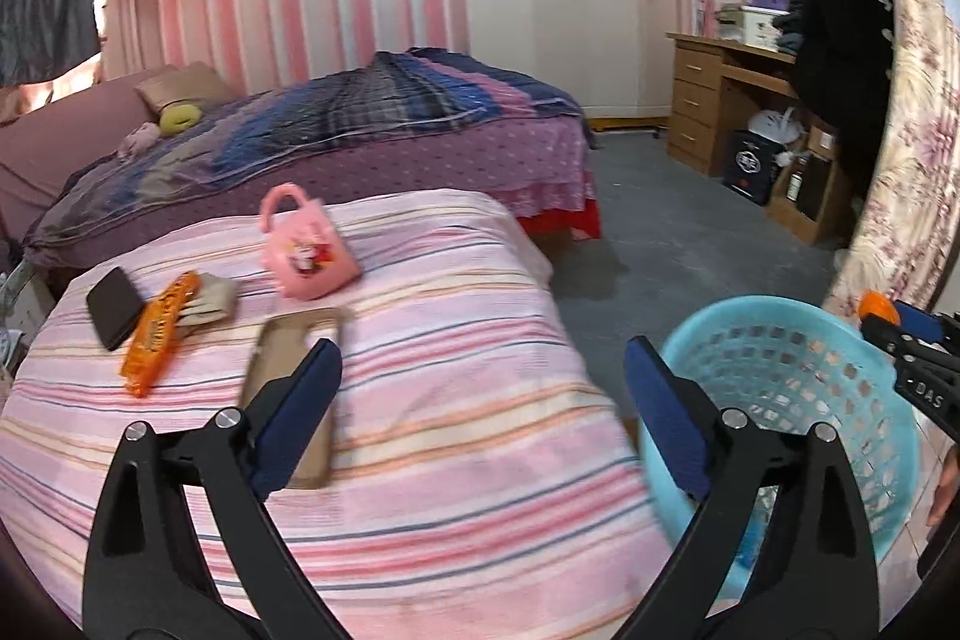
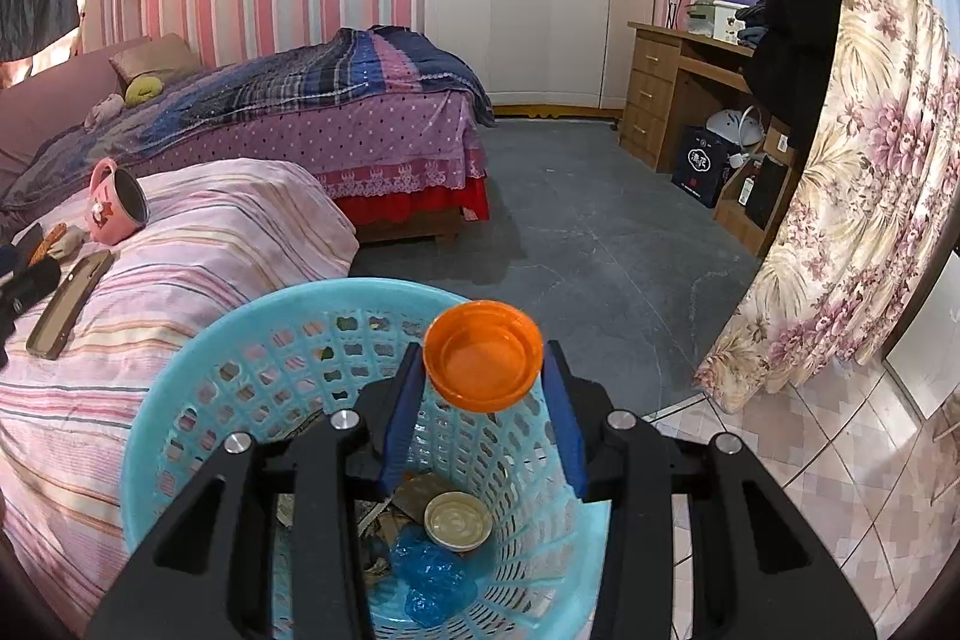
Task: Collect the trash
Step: 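Open the right tool to drop the orange cup while the left tool returns to the bed, then grasp the orange snack bag on the bed with the left tool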
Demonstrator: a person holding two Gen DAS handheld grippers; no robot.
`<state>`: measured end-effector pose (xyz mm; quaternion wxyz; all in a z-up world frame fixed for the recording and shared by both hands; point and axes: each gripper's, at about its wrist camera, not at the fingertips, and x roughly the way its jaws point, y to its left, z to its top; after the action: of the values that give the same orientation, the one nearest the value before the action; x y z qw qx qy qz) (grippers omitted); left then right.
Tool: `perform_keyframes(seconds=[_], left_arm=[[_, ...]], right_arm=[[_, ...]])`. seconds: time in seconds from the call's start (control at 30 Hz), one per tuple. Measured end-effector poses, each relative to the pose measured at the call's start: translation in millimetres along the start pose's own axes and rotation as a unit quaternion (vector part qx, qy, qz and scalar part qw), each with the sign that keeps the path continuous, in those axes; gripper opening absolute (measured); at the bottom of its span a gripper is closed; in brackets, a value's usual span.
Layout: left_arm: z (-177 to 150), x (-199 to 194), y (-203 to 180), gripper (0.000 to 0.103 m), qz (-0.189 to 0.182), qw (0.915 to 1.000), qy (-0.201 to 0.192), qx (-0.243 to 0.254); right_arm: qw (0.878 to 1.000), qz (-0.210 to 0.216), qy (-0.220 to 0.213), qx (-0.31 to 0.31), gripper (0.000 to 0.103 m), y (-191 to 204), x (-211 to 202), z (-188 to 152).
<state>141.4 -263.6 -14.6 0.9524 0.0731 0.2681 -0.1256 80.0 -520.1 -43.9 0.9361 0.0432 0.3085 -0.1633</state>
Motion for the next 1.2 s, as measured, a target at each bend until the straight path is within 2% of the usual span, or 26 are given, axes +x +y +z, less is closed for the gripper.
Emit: perform_keyframes(seconds=[0.03,0.1,0.13,0.23,0.3,0.5,0.63,0.73,0.9,1.1,1.2], left_arm=[[-0.2,-0.5,7.2,0.093,0.005,1.0,-0.001,-0.003],[-0.4,-2.0,21.5,0.095,0.015,0.9998,-0.004,-0.01],[-1.1,-2.3,28.5,0.096,0.019,0.9997,-0.004,-0.014],[-5.1,-2.0,46.2,0.097,0.03,0.9994,-0.004,-0.019],[-7.6,-1.2,59.0,0.097,0.042,0.999,-0.003,-0.015],[-11.1,1.9,110.0,0.097,0.091,0.9958,0.001,-0.012],[-15.4,12.7,159.0,0.097,0.122,0.9919,0.017,-0.03],[-22.7,28.4,200.1,0.097,0.139,0.988,0.044,-0.05],[-33.1,55.9,246.8,0.097,0.167,0.9804,0.08,-0.068],[-34.0,84.2,279.1,0.096,0.162,0.9765,0.108,-0.093],[-33.5,100.5,290.3,0.084,0.136,0.9766,0.125,-0.111]], right_arm=[[1.0,-0.001,-0.001,0.0,0.044,1.4,-0.3,0.1],[1.0,-0.007,-0.009,0.003,0.071,5.0,-2.0,0.4],[1.0,-0.007,-0.01,0.003,0.075,7.3,-2.1,0.7],[1.0,-0.009,-0.012,0.003,0.078,19.4,-1.0,5.4],[1.0,-0.009,-0.014,0.002,0.085,25.6,-0.4,9.1],[0.999,0.001,-0.025,-0.023,0.09,64.6,-0.1,21.2],[0.999,0.024,-0.023,-0.031,0.091,93.6,3.8,27.3],[0.998,0.044,-0.017,-0.028,0.091,117.7,9.6,30.7],[0.997,0.069,-0.007,-0.033,0.091,165.4,25.4,33.8],[0.995,0.085,0.006,-0.055,0.091,209.1,36.5,31.5],[0.994,0.088,0.013,-0.062,0.091,224.2,41.3,30.2]])
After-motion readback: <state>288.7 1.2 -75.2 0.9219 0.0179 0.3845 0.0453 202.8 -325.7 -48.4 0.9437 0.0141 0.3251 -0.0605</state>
